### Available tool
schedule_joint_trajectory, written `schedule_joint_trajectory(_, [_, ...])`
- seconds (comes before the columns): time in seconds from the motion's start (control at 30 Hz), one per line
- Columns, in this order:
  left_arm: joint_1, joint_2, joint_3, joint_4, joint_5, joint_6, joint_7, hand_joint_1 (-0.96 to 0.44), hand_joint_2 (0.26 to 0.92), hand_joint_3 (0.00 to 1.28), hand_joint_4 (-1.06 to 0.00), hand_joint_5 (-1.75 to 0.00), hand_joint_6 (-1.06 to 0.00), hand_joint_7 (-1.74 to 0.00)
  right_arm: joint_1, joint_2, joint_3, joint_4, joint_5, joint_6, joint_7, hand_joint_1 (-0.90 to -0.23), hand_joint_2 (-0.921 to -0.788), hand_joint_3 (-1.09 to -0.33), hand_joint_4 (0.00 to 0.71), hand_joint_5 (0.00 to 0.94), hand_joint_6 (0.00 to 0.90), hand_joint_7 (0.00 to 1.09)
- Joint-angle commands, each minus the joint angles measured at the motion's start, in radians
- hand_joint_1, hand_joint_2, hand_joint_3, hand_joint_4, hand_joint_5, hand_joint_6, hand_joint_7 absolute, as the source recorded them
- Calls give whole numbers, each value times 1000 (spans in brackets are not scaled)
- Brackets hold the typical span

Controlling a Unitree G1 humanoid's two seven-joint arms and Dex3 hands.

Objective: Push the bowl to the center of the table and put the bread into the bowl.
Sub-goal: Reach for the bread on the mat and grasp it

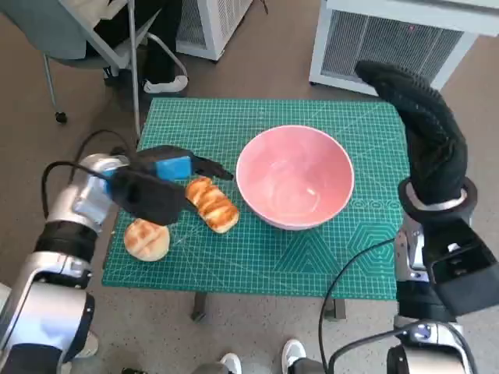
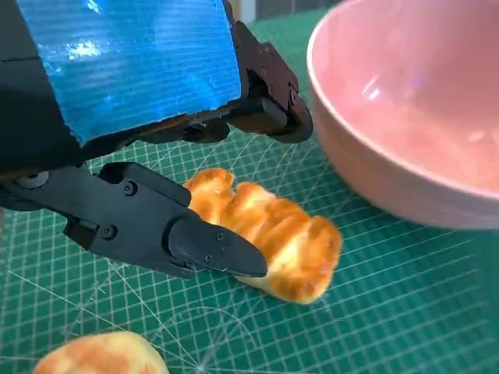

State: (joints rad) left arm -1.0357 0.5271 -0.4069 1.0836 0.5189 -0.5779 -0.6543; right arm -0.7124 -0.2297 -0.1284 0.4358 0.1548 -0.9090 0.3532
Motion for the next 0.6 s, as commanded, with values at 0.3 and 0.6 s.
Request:
schedule_joint_trajectory(0.3, [-51, -82, -97, 49, 108, 123, 43, -237, 794, 0, -420, 0, -537, -60, 41, 2, 9, -13, 3, 11, -11, -582, -921, -754, 287, 4, 51, 569])
schedule_joint_trajectory(0.6, [-40, -110, -140, 71, 137, 150, 30, -106, 796, 3, -556, -69, -669, -117, 50, 1, 12, -33, 2, 21, -18, -576, -921, -755, 289, 5, 46, 578])
